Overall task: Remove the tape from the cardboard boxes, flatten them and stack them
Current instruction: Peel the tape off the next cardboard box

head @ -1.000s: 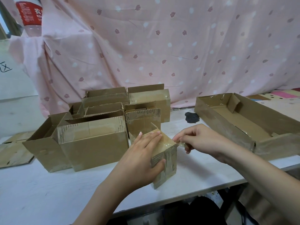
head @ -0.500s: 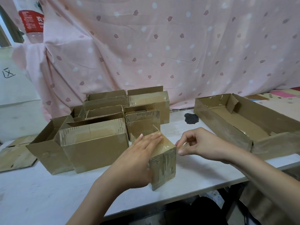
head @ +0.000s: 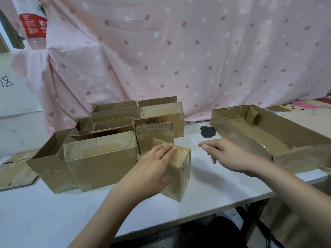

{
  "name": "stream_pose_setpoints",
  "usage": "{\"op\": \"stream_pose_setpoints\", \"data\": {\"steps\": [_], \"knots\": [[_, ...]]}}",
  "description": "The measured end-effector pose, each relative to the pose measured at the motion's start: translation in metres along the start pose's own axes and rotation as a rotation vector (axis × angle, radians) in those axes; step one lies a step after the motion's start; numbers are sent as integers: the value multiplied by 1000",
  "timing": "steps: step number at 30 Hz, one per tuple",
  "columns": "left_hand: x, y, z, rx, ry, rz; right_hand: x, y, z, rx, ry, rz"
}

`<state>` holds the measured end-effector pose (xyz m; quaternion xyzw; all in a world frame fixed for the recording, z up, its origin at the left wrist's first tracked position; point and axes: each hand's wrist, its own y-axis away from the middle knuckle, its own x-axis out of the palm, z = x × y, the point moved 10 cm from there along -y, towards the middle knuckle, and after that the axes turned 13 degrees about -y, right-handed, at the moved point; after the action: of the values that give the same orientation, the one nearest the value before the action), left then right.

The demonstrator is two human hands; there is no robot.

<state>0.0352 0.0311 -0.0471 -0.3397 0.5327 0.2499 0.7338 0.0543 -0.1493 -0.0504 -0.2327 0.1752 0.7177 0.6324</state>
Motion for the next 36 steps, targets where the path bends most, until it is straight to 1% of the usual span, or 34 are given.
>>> {"op": "stream_pose_setpoints", "data": {"steps": [2, 5, 6, 8, 10, 12, 16, 18, 21, 23, 25, 28, 30, 32, 36], "knots": [[-1, -6, -3, -8, 4, -26, -2, 2, 1, 8, -32, -5], [-7, -14, -13, -4, -10, -73, -14, 3, 7, -39, -176, -51], [-8, -16, -16, -5, -7, -85, -19, 3, 8, -43, -179, -69], [-9, -22, -24, -11, 3, -101, -32, 4, 9, -59, -96, -114], [-7, -31, -31, -16, 6, -110, -51, 5, 11, -80, -16, -194], [-3, -43, -37, -26, 11, -112, -76, 6, 7, -76, 32, -271], [-1, -66, -52, -27, 9, -133, -122, 7, -6, -68, 133, -371], [-2, -75, -59, -23, 5, -148, -143, 7, -18, -48, 173, -418], [-2, -87, -67, -21, -4, -165, -175, 8, -40, 32, 271, -480], [-2, -92, -71, -21, -7, -172, -189, 6, -60, 110, 316, -458], [-1, -95, -73, -21, -5, -178, -194, 1, -84, 199, 331, -381], [0, -97, -73, -25, 5, -184, -194, -7, -113, 286, 289, -318], [1, -98, -73, -40, 12, -170, -194, -15, -122, 299, 275, -315], [4, -98, -72, -54, 8, -167, -191, -27, -128, 288, 331, -292], [7, -96, -70, -80, -15, -196, -176, -43, -155, 342, 451, -174]]}}
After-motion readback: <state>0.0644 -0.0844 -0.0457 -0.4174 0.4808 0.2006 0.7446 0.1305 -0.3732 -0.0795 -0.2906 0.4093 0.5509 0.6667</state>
